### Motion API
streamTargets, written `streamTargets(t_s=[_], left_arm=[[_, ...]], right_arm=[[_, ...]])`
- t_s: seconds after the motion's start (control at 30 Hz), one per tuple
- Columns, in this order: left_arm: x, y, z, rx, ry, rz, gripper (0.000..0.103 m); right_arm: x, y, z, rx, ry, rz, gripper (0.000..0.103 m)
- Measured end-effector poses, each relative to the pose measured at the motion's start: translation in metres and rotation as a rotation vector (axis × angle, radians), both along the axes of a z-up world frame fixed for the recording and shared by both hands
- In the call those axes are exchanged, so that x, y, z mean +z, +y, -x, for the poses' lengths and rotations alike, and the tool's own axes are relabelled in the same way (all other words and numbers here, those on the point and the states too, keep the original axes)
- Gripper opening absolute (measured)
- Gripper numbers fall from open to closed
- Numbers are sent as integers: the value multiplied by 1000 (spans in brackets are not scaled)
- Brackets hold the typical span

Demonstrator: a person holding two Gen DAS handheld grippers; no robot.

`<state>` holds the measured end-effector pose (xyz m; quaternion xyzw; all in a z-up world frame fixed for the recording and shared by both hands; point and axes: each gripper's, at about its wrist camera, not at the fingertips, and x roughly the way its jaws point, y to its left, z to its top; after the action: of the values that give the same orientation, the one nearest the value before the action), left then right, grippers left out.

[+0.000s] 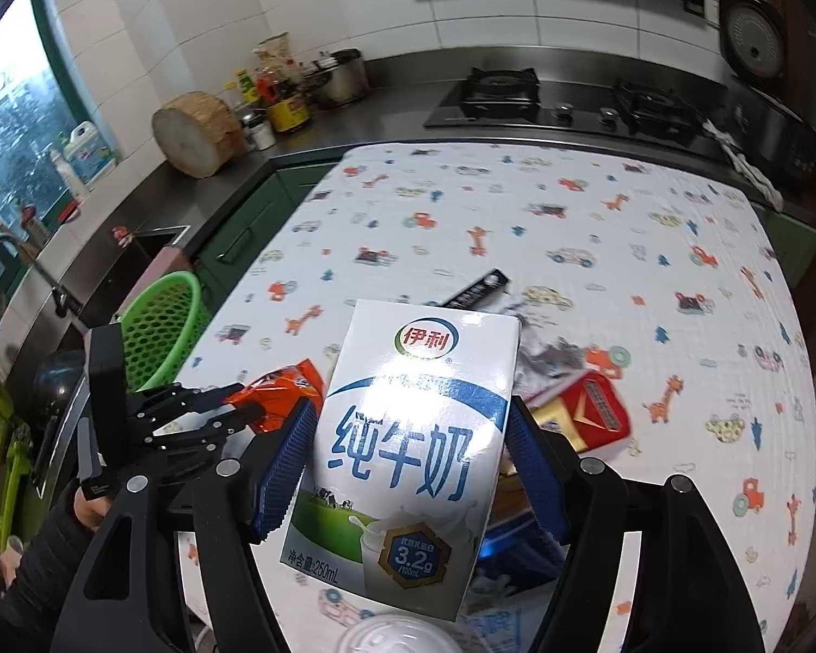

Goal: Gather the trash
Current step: 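Carry the snack packet over the green basket with the left gripper while the right carries the milk carton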

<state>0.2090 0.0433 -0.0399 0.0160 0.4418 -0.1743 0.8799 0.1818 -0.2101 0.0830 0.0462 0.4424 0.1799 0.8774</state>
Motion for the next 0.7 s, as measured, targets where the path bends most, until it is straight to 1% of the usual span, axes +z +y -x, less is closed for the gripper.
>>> streamTargets(t_s=[0.1,0.27,0.3,0.37,0.47,0.7], left_arm=[[1,8,3,12,3,15,30],[10,20,13,35,-30,13,30],[14,25,15,41,-37,18,24],[19,34,19,58,-47,23,22],[25,53,24,95,-59,32,22],[26,94,31,176,-51,58,22]], right_arm=[[3,12,2,21,-5,1,68],[9,32,3,55,-16,2,68],[10,38,2,65,-17,1,68],[11,51,1,86,-19,0,68],[10,66,-1,115,-18,-6,68],[9,110,-7,185,-13,-23,68]])
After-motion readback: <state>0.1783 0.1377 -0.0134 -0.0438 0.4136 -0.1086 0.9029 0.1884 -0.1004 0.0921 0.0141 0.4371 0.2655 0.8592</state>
